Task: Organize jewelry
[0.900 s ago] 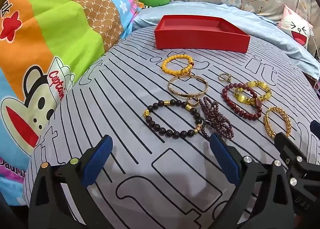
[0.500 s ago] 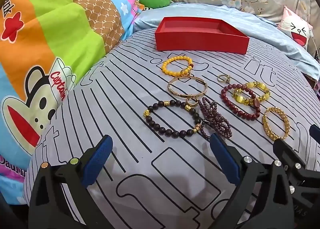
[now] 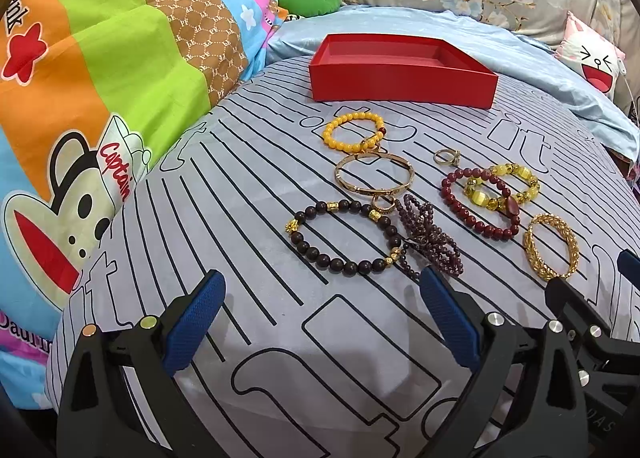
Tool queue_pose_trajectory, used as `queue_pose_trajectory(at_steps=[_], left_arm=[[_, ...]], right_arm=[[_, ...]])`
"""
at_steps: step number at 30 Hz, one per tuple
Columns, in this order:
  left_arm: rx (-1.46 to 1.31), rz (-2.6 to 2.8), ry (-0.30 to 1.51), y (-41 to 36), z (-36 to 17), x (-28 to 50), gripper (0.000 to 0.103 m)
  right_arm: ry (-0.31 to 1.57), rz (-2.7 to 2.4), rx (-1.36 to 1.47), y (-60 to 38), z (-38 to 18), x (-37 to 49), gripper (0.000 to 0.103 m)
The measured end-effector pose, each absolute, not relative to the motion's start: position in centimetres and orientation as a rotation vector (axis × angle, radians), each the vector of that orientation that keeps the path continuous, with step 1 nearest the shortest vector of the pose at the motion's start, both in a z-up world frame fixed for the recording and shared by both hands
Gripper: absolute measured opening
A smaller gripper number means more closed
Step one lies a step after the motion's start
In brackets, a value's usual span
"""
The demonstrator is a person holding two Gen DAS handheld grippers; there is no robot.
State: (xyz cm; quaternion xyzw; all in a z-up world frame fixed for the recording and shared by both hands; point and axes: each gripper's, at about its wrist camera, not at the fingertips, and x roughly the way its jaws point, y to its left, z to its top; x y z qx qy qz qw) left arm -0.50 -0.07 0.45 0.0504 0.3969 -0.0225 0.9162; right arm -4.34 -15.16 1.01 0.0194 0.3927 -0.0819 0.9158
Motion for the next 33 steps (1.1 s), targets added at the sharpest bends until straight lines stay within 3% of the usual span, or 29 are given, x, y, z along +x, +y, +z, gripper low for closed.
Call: queue_pose_trajectory(at_steps=[33], left_arm=[[0.094,-0.046,0.816,0.33,0.48,-0.33,0.093]], right_arm=[[0.808,-0.169,0.037,-15.08,0.93,-4.35,0.097]])
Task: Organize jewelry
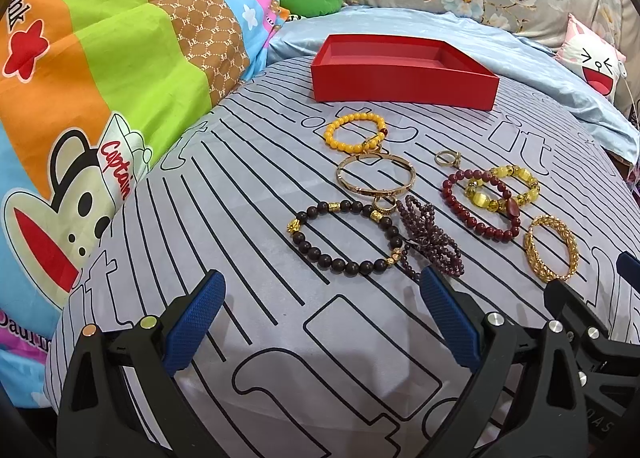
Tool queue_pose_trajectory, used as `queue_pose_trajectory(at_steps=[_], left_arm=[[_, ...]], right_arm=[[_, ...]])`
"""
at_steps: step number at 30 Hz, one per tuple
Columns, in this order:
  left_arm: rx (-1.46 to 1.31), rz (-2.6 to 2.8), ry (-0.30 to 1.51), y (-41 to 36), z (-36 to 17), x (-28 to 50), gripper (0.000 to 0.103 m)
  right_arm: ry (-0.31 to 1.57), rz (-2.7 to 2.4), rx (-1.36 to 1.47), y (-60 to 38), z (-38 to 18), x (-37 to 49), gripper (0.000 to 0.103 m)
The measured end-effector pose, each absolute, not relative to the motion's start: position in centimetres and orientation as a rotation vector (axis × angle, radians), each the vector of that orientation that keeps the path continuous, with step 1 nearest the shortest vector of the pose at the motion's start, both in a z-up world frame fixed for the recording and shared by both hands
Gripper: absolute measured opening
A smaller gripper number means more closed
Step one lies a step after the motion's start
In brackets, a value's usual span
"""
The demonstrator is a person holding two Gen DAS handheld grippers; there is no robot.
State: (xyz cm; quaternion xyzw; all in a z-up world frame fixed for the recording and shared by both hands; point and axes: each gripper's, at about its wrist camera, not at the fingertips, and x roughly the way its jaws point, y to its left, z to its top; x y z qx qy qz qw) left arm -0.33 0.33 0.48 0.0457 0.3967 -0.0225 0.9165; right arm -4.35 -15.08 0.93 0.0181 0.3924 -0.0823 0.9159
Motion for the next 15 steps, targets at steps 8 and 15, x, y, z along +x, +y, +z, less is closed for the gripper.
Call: queue_pose_trajectory(at_steps=[8,15], left_arm=[[0.094,-0.047,0.816,0.32,0.46,-0.31,0.093],[0.093,-0.048,0.814,0.37,0.4,-0.28,0.093]], right_arm=[[0.808,-0.169,0.036,-15.09,0.91,-4.35,0.097],[0.808,-0.17,0.036,-15.03,0.92,-4.34,0.097]])
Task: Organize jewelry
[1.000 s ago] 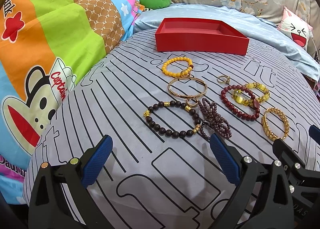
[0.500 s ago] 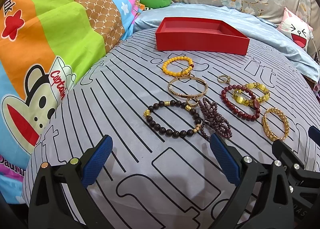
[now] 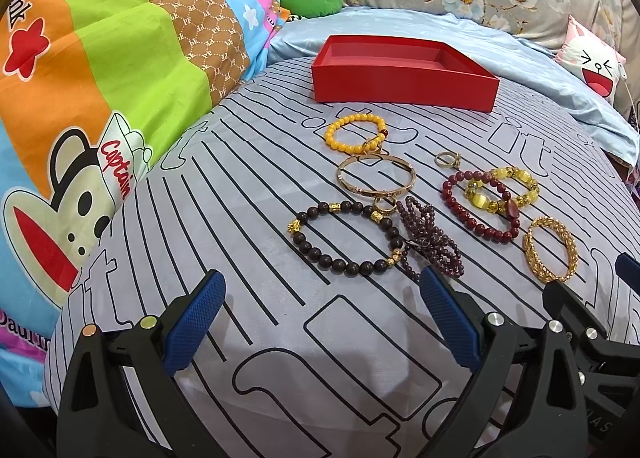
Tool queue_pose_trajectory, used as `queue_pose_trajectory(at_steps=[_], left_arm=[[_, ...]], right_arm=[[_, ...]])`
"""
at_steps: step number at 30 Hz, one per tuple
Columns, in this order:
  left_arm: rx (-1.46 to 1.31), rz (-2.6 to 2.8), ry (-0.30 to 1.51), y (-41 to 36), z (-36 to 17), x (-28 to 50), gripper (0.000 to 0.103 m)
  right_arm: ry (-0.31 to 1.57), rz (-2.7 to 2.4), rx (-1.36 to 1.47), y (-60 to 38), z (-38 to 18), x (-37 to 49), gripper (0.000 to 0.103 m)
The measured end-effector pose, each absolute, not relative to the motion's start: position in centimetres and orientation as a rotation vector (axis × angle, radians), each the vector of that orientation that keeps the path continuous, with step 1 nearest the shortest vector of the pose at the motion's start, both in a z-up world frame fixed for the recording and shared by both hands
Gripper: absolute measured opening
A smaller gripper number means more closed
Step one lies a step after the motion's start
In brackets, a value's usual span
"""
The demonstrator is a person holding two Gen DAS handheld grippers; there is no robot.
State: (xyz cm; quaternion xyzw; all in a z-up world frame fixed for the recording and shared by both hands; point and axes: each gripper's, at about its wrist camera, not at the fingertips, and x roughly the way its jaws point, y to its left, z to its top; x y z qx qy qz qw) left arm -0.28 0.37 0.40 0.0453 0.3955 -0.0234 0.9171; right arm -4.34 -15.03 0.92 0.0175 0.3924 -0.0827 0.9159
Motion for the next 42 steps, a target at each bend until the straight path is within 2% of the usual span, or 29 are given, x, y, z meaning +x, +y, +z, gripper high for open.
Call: queue_pose_trajectory(at_steps=[42], left_arm=[[0.092,-0.023,0.799,0.34,0.43,-0.77,0.093]], right_arm=[[0.807,-0.169,0.035,-15.05,0.99,-4.38,0.096]])
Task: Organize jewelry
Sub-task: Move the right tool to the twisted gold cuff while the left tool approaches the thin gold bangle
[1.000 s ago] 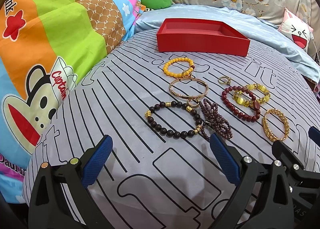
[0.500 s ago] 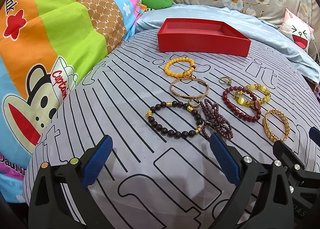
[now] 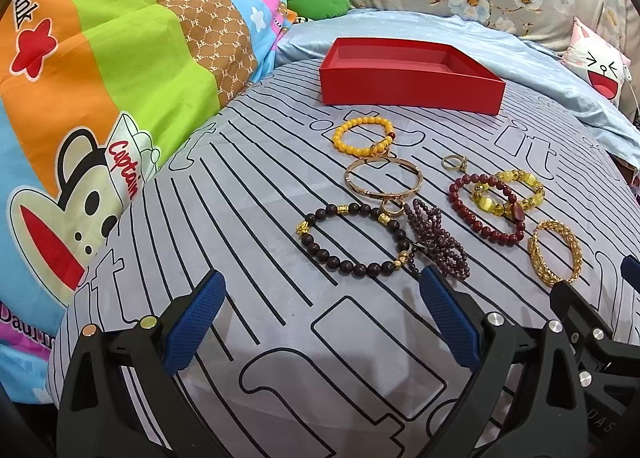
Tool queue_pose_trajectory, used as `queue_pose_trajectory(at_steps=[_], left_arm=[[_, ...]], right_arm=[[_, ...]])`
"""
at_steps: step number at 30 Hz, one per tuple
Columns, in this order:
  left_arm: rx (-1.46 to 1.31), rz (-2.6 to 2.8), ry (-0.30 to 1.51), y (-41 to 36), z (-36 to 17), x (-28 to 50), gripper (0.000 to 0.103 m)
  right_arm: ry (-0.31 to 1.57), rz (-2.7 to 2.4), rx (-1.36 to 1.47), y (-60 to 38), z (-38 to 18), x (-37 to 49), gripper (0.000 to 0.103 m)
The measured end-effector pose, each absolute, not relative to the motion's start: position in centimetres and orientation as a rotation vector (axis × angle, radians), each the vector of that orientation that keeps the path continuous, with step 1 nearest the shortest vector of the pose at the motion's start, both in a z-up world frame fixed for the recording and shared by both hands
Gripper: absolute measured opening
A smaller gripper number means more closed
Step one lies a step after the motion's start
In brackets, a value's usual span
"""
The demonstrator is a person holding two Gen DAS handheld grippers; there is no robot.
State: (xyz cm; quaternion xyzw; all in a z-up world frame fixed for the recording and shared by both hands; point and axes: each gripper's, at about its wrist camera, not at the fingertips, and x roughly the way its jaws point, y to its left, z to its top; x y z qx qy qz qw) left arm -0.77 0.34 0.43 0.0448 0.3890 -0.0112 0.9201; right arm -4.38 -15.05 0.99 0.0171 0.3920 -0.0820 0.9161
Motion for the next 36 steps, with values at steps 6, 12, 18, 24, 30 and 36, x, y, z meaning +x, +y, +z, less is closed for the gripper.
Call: queue_pose_trajectory(at_steps=[6,12,18,24,30,36], left_arm=[[0.078,-0.031,0.793,0.6,0.6,-0.9,0.093],[0.069,-0.038,0.806,1.5,0.7,-1.1,0.093],[0.038,-0.037,0.812,3.2,1.1,-1.1,0.093],[0.021,-0.022,0.817,4.5,1.3,-0.5,0.094],[0.011,-0.028,0.834,4.7,1.0,0.1,0.094],[0.02,-0.038,0.842,4.2,0.9,0.8,0.094]], right_arm=[[0.798,-0.161,0.047,-15.3,1.3,-4.4,0.097],[0.814,-0.162,0.071,-16.2,1.4,-4.6,0.096],[0.839,-0.157,0.077,-16.8,1.3,-4.2,0.096],[0.859,-0.13,0.057,-16.2,0.7,-2.5,0.096],[0.876,-0.118,0.034,-15.7,0.4,-1.0,0.096],[0.9,-0.119,0.025,-15.5,-0.1,0.2,0.095]])
